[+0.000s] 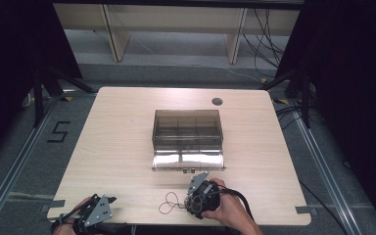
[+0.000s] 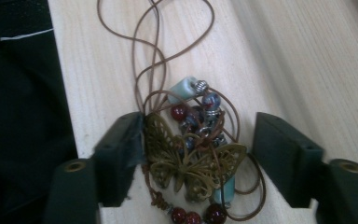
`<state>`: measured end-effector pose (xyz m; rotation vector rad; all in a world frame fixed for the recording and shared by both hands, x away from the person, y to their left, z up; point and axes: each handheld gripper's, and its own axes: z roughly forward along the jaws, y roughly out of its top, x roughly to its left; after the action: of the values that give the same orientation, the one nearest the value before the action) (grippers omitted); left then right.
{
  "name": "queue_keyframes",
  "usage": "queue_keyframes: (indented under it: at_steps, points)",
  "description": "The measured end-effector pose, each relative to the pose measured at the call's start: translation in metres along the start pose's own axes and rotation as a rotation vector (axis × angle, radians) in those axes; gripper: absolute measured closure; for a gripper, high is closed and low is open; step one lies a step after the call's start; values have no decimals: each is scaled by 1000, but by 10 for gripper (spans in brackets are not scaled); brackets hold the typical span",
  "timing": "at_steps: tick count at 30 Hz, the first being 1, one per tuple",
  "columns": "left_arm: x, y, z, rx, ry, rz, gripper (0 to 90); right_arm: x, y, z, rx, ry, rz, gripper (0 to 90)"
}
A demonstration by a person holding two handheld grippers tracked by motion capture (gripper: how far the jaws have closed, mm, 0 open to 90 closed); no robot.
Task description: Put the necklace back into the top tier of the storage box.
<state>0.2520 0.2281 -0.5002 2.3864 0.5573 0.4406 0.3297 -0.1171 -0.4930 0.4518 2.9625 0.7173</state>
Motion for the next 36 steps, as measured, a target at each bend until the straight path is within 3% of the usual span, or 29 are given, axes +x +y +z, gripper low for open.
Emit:
queue_keyframes:
  at_steps: [4, 10, 11, 13, 19, 20, 24, 28, 29, 36]
  points:
    - [0, 0, -1, -1, 10, -2, 178, 3, 2, -2, 14, -4, 7, 475]
    - [0, 0, -1, -2, 11, -1, 179, 4, 4, -3, 47, 3, 11, 480]
    - [0, 0, 0, 0, 11, -1, 179, 3, 5, -3, 45, -5, -26, 481]
    - [0, 0, 0, 3, 12, 0, 179, 3, 4, -3, 55, -6, 3, 482]
    - [0, 0, -1, 4, 15, 5, 180, 3, 5, -3, 58, -12, -4, 485]
    - [0, 0, -1, 6, 14, 8, 180, 2, 6, -3, 64, 15, -23, 485]
    - [0, 0, 0, 3, 13, 6, 180, 4, 6, -9, 67, -27, 2, 485]
    - [0, 0, 0, 3, 13, 1, 180, 3, 8, -14, 69, -22, -3, 486]
    - [0, 0, 0, 4, 13, 0, 180, 4, 8, -17, 65, -44, -9, 486]
    - [0, -1, 0, 8, 15, -3, 180, 5, 12, -29, 59, -64, -35, 487]
